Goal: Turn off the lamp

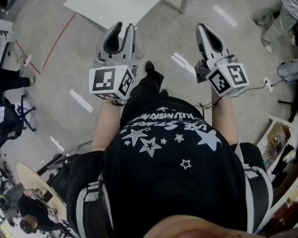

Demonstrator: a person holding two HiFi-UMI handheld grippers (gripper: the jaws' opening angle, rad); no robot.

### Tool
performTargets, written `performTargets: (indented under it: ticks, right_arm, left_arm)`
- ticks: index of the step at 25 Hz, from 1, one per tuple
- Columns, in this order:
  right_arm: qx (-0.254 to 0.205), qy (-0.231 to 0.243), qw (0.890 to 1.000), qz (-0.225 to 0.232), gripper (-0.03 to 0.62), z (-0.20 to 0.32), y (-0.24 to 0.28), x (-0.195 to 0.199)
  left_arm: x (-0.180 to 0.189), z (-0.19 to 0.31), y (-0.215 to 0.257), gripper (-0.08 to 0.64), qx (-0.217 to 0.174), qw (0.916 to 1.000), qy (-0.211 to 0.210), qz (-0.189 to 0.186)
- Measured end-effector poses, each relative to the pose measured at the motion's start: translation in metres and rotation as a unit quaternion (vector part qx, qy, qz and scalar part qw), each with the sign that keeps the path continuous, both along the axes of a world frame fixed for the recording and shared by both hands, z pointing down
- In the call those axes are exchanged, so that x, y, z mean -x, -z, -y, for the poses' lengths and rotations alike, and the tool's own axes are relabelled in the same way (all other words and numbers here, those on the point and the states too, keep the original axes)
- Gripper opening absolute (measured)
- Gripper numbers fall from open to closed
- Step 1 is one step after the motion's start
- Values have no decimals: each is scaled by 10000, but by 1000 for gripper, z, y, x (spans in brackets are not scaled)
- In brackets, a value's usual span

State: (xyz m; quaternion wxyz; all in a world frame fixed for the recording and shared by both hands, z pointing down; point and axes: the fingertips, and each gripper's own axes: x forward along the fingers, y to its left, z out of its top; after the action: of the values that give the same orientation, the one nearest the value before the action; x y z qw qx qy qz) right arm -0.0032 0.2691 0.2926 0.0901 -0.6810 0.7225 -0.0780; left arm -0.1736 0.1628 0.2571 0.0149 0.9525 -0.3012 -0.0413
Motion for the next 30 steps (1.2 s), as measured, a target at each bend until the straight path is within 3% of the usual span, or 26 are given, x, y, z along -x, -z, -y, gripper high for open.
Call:
performTargets:
  ticks: [11, 14, 23, 30]
  right_arm:
    - [-21, -183, 9998, -33, 5, 49, -1, -43]
    - [182, -131, 9997, -65, 6, 81, -2, -57]
    - [163, 67, 9998, 33, 6, 182, -8, -106]
    - [200, 168, 9996, 115, 6, 271, -8, -127]
  left_arm:
    - [-42, 72, -3, 127, 43, 9998, -150, -141]
    - [-60, 101, -6, 127, 95, 9997, -182, -150]
    - [-112, 184, -21, 127, 276, 9994, -170, -75]
    - [-138, 237, -30, 127, 574, 9966, -595, -72]
